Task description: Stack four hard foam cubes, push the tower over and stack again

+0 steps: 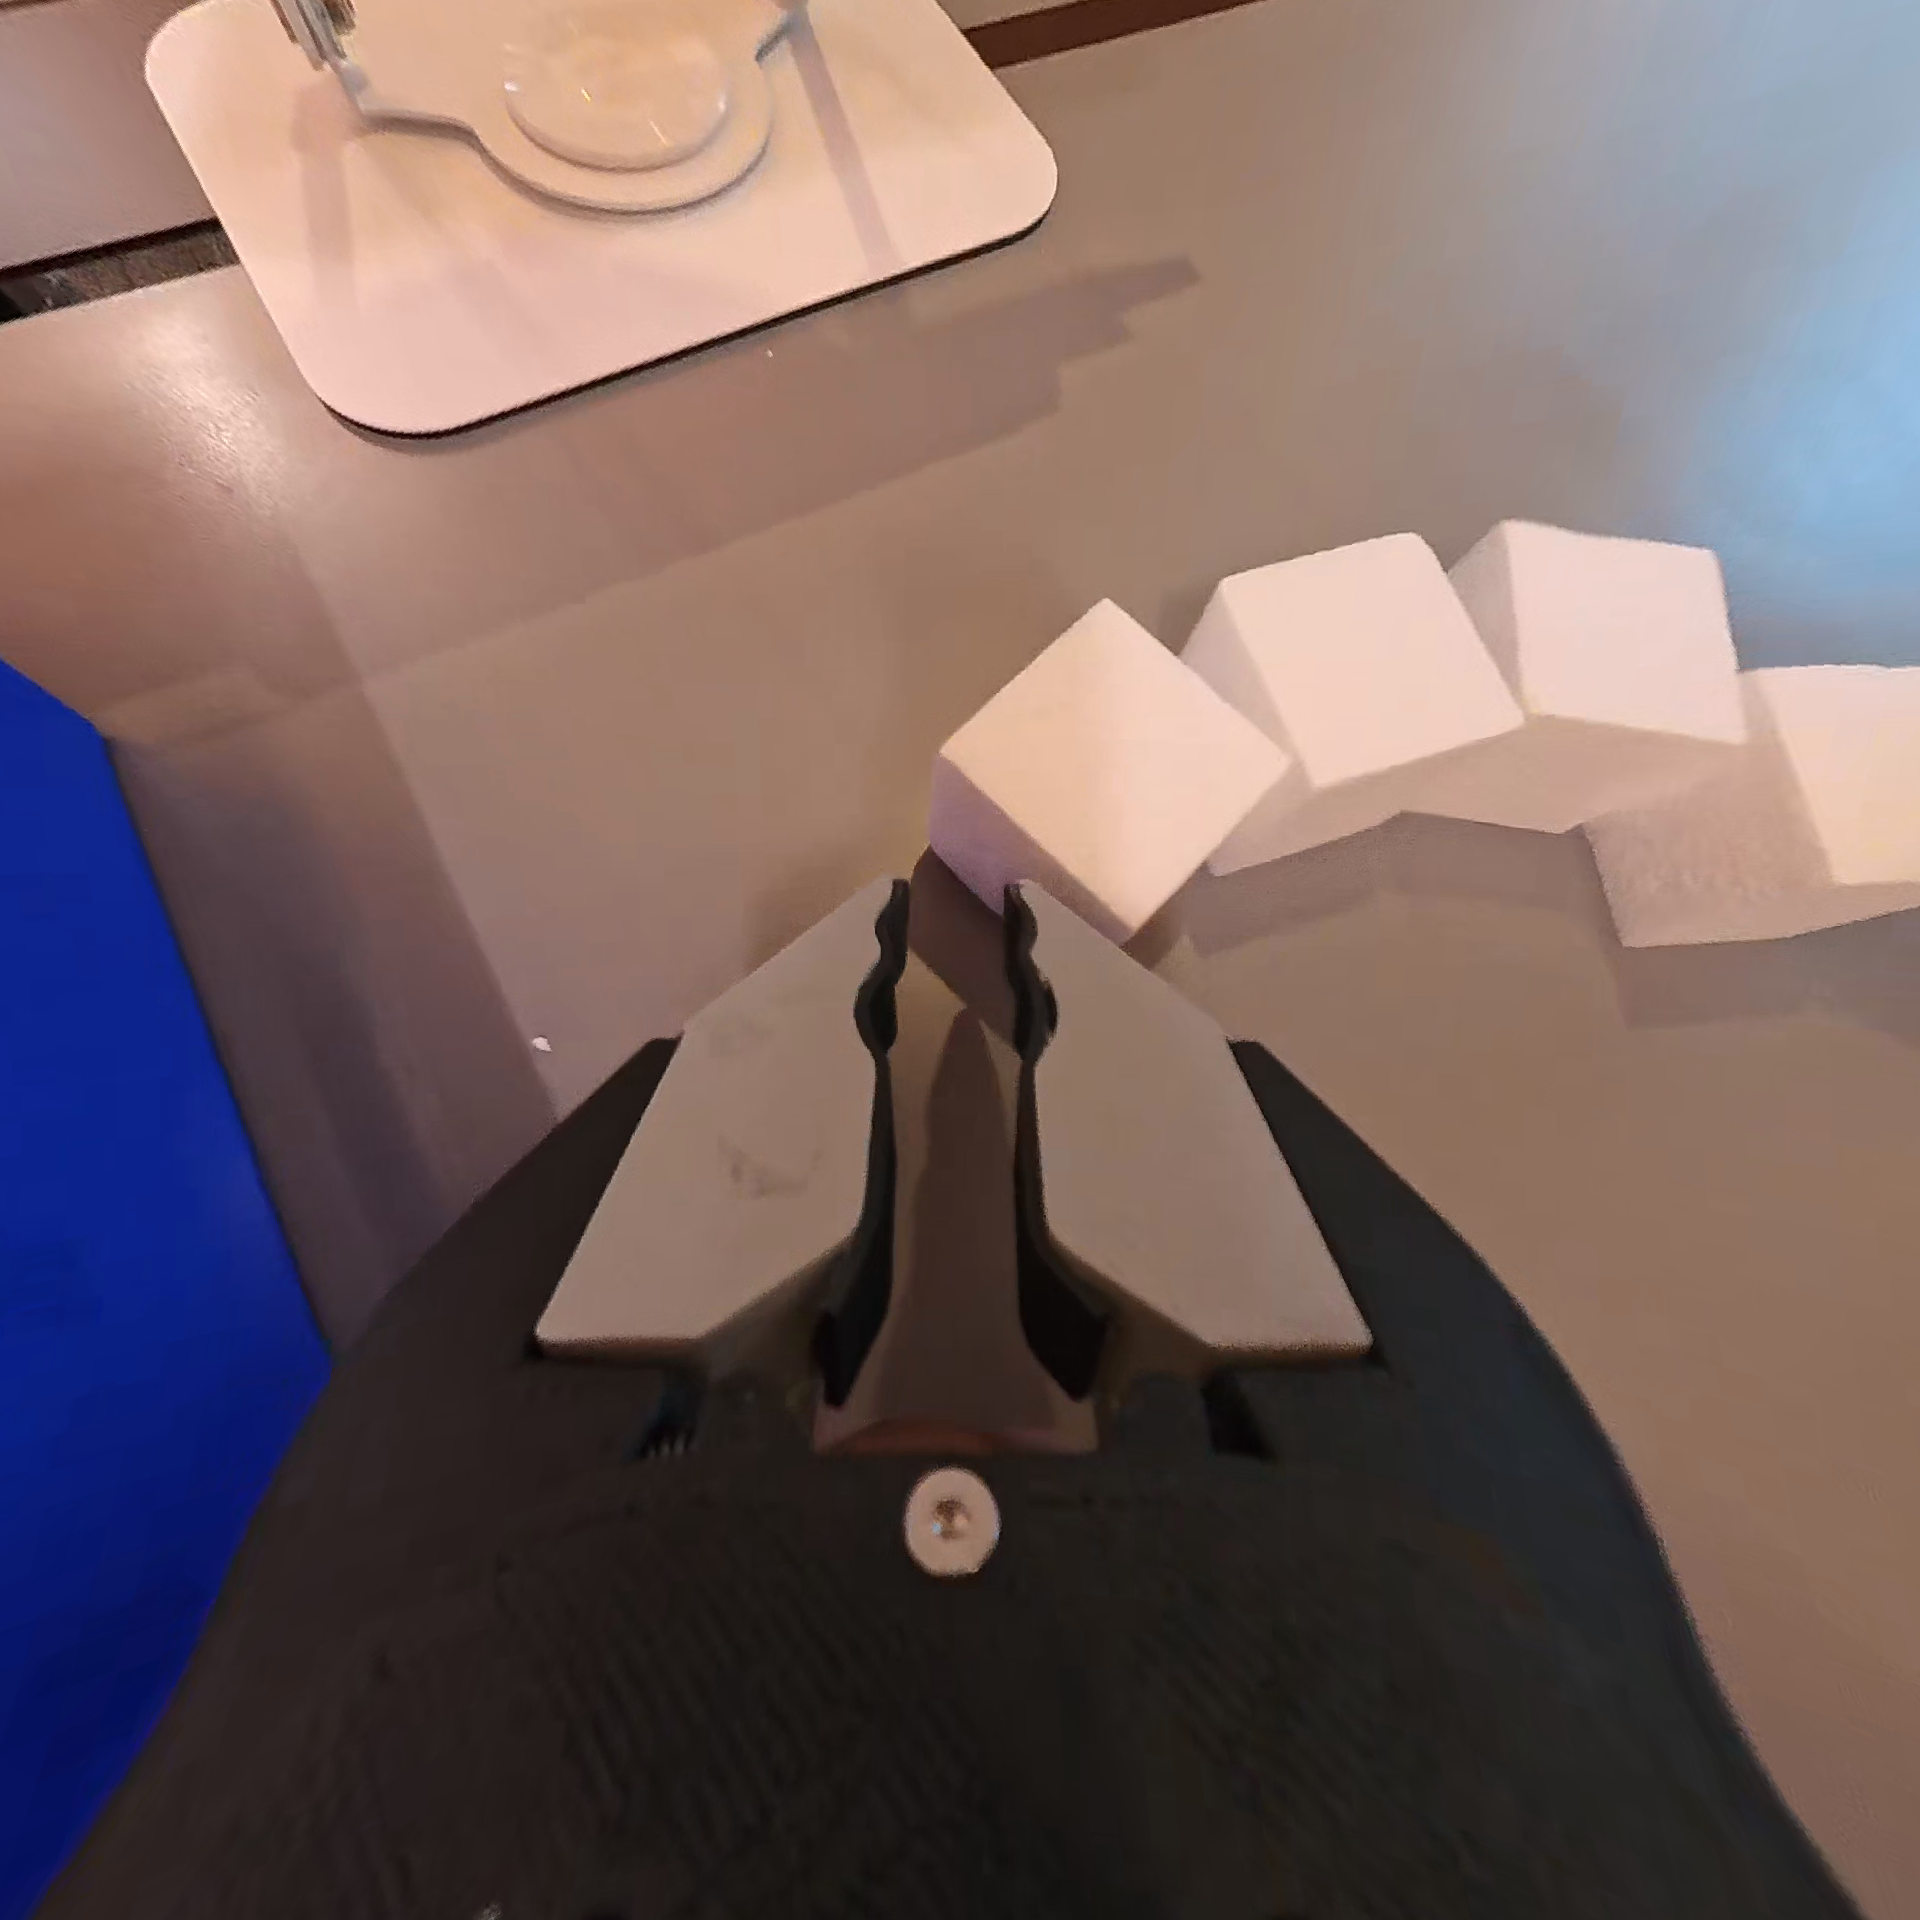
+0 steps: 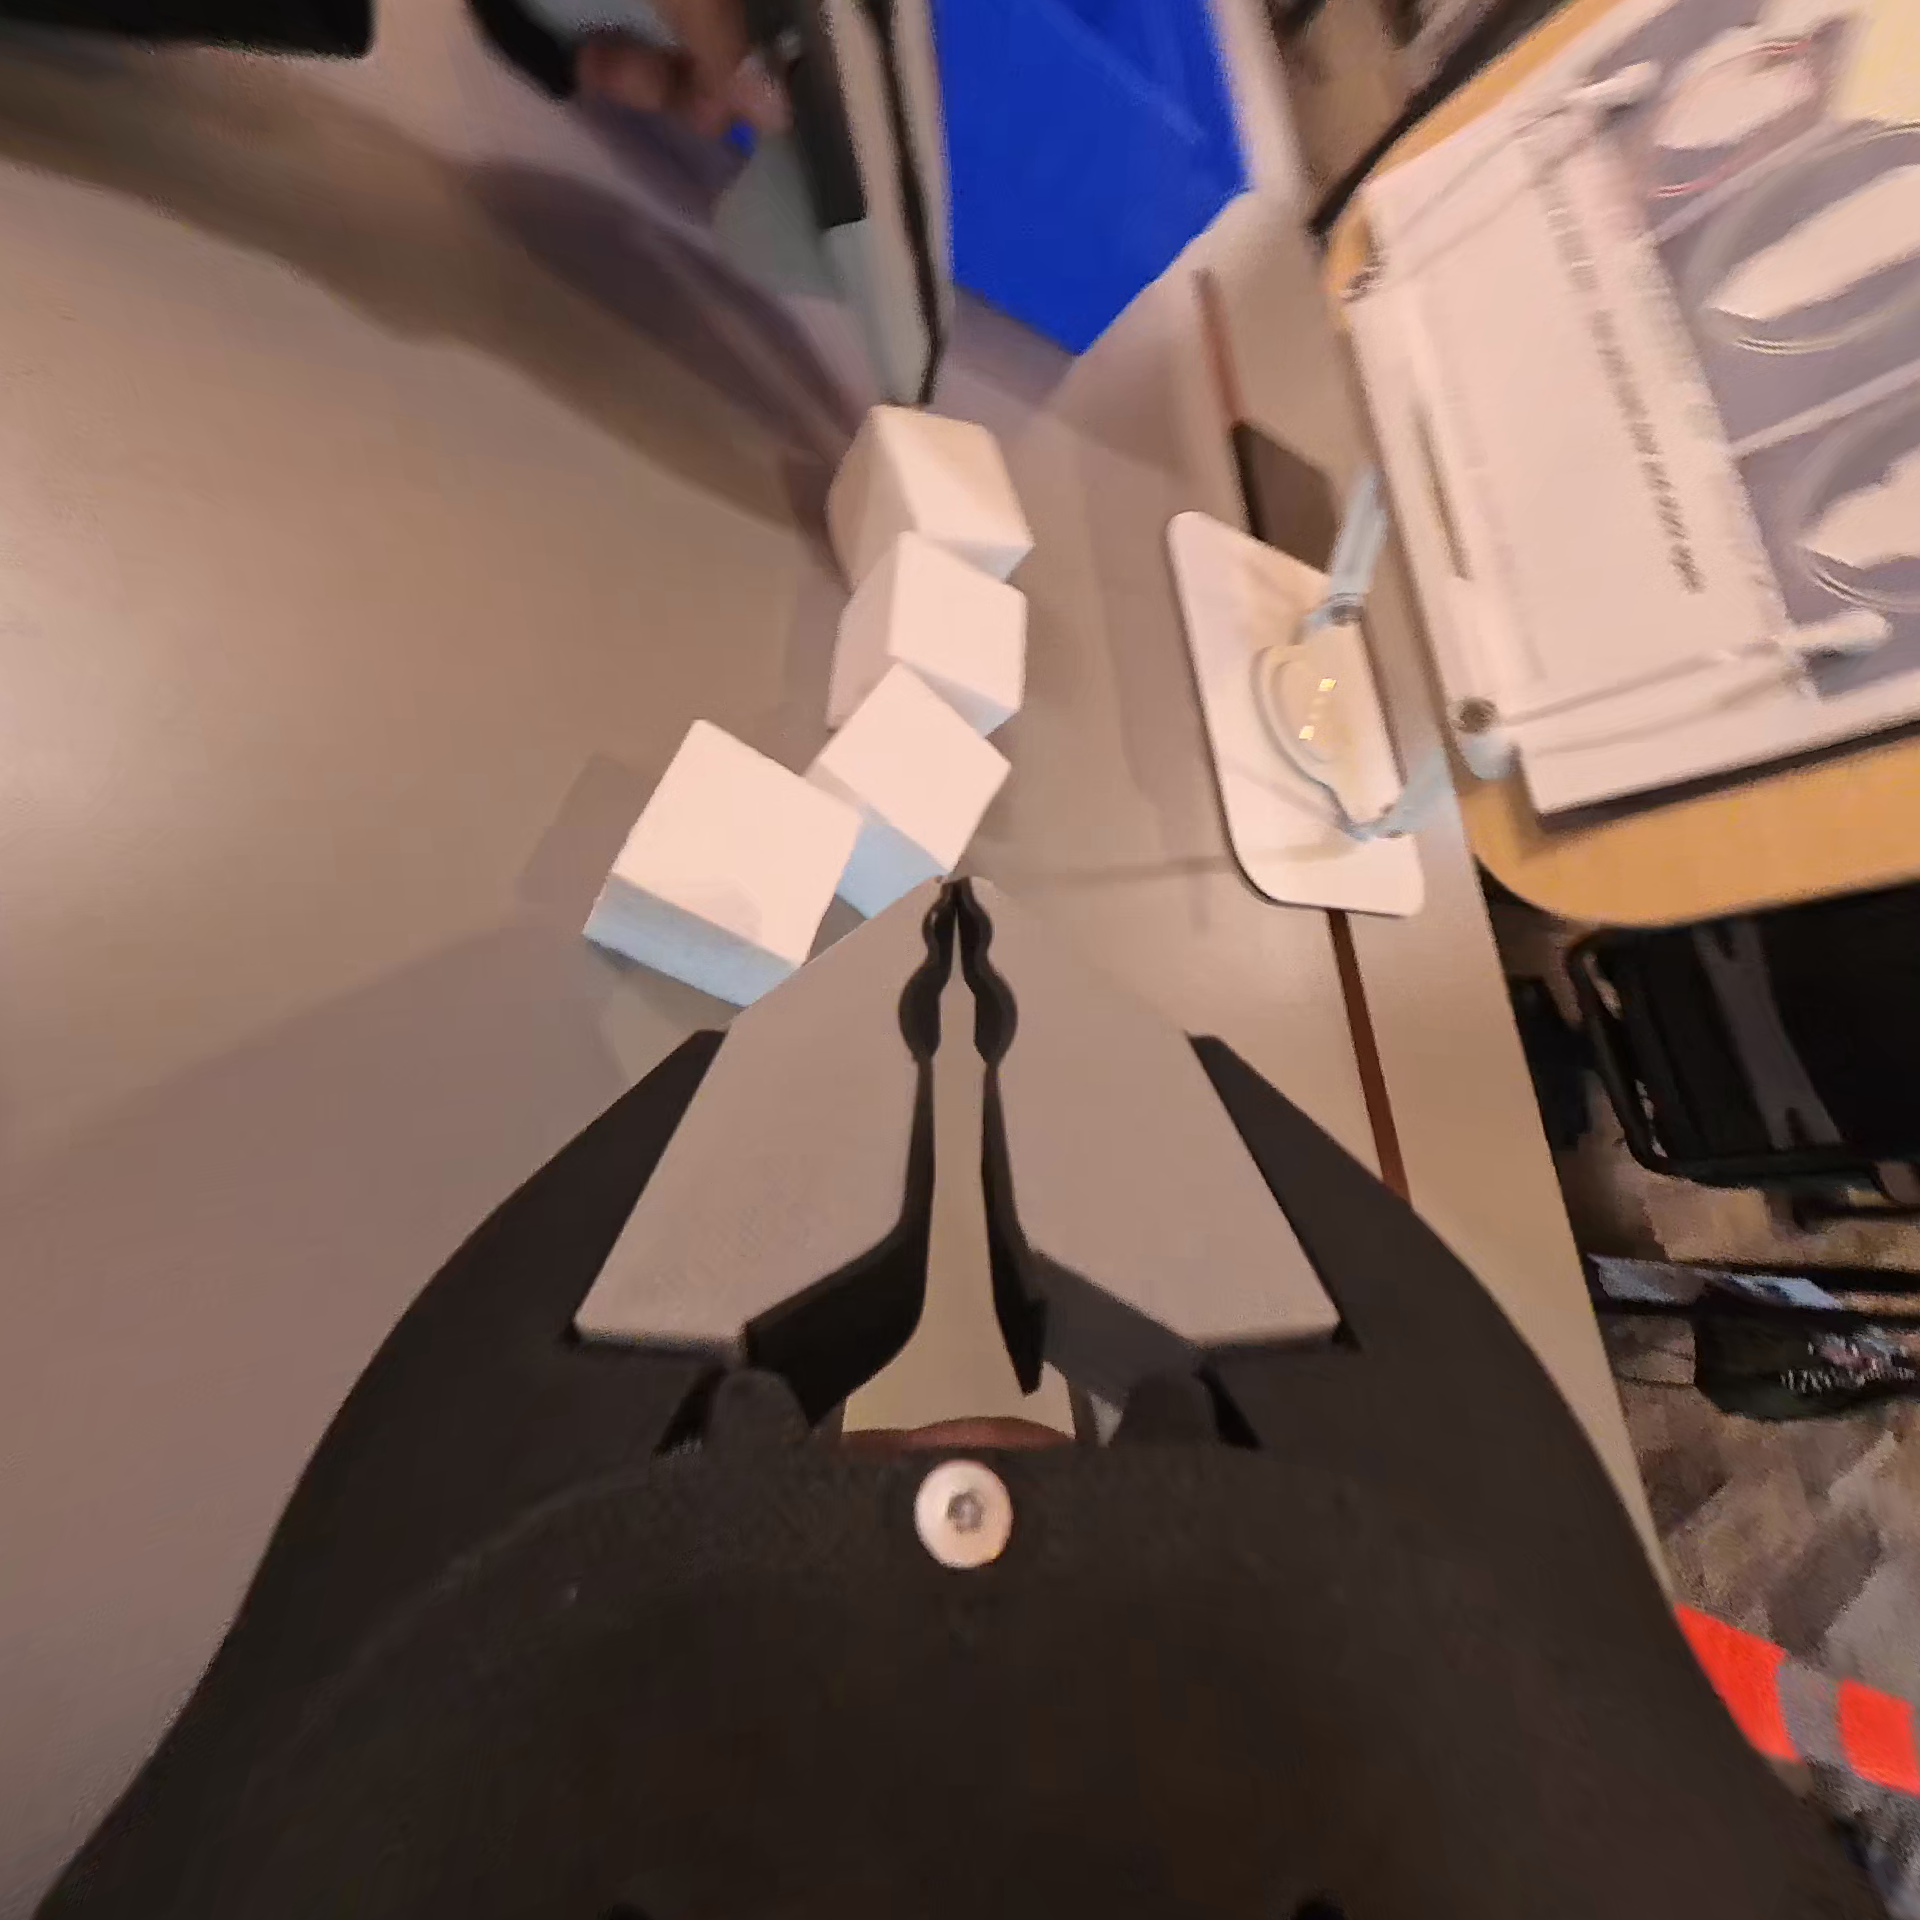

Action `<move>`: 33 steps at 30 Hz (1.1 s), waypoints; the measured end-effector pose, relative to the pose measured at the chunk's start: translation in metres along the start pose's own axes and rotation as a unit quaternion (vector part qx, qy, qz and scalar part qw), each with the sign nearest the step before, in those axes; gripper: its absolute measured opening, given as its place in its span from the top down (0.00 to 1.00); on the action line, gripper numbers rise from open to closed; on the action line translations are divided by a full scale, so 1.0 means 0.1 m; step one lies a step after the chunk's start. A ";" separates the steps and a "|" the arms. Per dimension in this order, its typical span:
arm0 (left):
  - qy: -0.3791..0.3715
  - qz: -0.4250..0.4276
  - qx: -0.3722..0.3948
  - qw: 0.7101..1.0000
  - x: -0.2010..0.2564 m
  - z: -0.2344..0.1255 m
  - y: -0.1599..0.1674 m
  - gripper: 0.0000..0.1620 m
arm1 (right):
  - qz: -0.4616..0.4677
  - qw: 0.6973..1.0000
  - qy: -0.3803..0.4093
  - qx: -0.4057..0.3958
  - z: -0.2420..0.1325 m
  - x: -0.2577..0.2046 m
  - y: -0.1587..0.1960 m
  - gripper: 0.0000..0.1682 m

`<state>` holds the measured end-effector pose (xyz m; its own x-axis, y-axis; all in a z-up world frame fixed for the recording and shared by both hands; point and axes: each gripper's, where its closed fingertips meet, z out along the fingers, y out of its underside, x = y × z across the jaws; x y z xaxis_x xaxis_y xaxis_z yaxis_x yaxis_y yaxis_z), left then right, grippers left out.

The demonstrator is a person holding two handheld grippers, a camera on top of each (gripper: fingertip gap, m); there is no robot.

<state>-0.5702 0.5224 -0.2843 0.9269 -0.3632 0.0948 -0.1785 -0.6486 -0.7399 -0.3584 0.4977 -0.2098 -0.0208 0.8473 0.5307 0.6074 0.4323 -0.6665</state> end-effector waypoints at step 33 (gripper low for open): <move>0.027 0.080 0.124 0.989 0.54 -0.17 -0.46 0.84 | 0.257 0.948 0.185 -0.025 0.29 -0.13 0.56 0.87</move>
<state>-0.5176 0.5219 -0.2338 0.8732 -0.4874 -0.0069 -0.2296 -0.3988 -0.8878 -0.3473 0.5202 -0.2696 0.5633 0.7716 0.2956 0.4989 -0.0325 -0.8660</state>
